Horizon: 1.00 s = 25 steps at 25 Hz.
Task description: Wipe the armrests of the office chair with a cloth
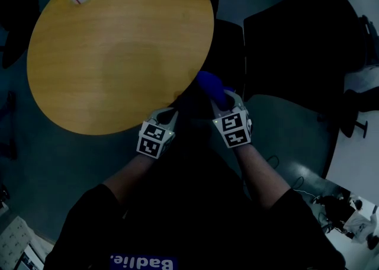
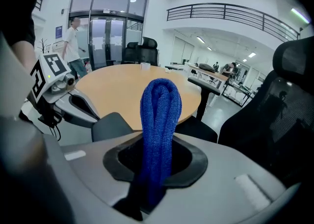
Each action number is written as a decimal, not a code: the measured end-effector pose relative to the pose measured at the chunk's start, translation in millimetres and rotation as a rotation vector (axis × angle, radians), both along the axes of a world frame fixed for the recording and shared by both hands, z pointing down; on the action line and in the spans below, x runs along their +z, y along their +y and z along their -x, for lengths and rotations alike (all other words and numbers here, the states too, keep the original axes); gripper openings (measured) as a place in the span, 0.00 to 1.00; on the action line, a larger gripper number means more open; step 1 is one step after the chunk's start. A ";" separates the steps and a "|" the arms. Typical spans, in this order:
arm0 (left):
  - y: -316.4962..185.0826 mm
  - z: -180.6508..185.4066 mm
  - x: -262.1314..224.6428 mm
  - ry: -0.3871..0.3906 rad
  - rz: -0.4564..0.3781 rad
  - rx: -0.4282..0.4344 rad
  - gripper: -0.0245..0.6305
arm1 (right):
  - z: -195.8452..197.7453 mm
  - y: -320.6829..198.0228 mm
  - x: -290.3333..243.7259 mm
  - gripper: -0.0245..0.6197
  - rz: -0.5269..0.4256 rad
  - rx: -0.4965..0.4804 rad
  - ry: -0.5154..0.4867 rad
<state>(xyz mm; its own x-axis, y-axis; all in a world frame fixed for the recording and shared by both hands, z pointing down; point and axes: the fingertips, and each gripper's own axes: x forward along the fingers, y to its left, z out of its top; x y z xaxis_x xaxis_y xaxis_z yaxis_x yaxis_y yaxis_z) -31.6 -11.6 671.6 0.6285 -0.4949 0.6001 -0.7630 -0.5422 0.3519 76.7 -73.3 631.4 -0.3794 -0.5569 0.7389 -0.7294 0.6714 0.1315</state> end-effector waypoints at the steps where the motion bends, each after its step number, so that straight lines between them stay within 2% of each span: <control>1: -0.5 -0.4 0.1 0.003 0.000 -0.003 0.05 | 7.4 0.0 -0.1 0.20 0.003 -0.010 -0.009; 7: 4.0 3.4 -0.6 0.019 -0.006 0.005 0.05 | 64.8 10.5 -3.7 0.20 0.010 -0.104 -0.027; 14: 3.6 -1.7 -1.7 0.031 -0.016 0.027 0.06 | 104.7 18.4 -9.0 0.20 0.029 -0.158 -0.078; 19: 4.7 2.1 0.6 0.031 -0.023 0.051 0.06 | 127.0 40.0 -18.2 0.19 0.045 -0.204 -0.183; 22: 4.4 4.5 -0.4 0.023 -0.025 0.057 0.06 | 123.2 52.8 -33.8 0.19 0.060 -0.180 -0.279; 25: 3.4 6.3 -2.2 0.015 -0.027 0.052 0.06 | 89.0 58.8 -51.9 0.19 0.042 -0.089 -0.342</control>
<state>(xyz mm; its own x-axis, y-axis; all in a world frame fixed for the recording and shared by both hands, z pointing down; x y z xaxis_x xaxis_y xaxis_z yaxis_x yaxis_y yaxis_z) -38.0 -8.2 669.4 0.6629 -0.4773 0.5769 -0.7281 -0.5905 0.3481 -12.3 -14.5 579.5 -0.6547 -0.4822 0.5821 -0.6647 0.7340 -0.1397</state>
